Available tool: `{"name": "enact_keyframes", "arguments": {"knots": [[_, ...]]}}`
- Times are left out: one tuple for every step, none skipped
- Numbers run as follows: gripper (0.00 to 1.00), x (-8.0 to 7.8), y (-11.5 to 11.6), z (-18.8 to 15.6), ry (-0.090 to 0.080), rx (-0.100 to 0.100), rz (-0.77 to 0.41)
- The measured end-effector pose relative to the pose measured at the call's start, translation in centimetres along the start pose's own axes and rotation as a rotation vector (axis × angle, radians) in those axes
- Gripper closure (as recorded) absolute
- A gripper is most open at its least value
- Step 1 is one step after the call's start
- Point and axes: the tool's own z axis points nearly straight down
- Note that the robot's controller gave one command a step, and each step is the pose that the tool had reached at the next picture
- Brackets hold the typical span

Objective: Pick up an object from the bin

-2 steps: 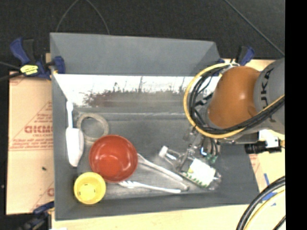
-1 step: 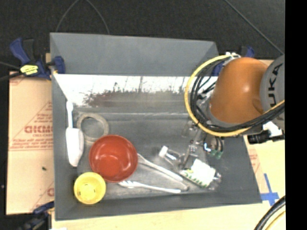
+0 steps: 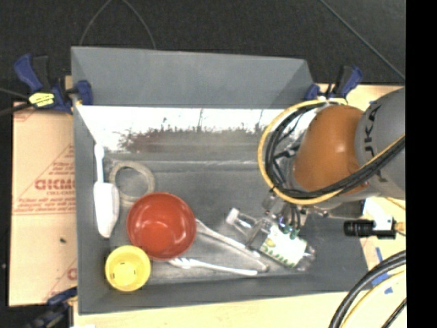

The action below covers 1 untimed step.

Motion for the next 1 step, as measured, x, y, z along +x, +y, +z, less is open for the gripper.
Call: {"name": "enact_keyframes", "arguments": {"knots": [[0.00,0.17,0.64,0.21,-0.008,-0.003,0.051]]}}
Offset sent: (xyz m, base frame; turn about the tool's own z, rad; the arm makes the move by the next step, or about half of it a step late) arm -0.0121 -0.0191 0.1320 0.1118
